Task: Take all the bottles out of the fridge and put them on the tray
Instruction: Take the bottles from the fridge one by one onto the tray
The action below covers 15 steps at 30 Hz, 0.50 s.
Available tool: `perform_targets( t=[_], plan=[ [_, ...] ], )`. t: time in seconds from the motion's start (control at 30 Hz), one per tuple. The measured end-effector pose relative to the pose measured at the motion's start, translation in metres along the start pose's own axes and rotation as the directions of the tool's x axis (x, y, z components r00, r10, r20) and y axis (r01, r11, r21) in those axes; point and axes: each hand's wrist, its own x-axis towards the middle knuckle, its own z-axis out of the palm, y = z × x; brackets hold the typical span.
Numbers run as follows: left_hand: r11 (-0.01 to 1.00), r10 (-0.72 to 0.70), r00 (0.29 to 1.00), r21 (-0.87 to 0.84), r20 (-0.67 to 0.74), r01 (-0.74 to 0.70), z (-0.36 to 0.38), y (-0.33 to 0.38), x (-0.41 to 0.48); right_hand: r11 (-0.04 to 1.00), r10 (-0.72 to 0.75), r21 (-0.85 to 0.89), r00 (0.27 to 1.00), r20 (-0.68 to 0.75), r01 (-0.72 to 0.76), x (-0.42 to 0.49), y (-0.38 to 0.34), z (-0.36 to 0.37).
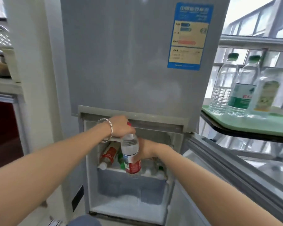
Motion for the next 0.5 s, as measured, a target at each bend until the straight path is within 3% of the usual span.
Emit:
perform_targets(
  t=[0.23, 0.37, 0.5],
  plan=[
    [0.982, 0.171, 0.936, 0.125, -0.309, -0.138, -0.034, 0.064, -0.025, 0.92, -0.017, 0.392, 0.998, 0.06, -0.008, -0.073, -0.009, -0.05],
    [0.981, 0.164, 0.848, -0.005, -0.503, -0.192, -0.061, 0.106, -0.036, 0.889, 0.06, 0.458, 0.994, -0.087, -0.013, -0.108, -0.011, -0.09],
    [0.938, 0.228, 0.754, -0.068, -0.616, -0.339, -0.087, 0.16, -0.041, 0.847, 0.09, 0.531, 0.976, -0.197, 0.029, -0.156, -0.011, -0.136]
  ],
)
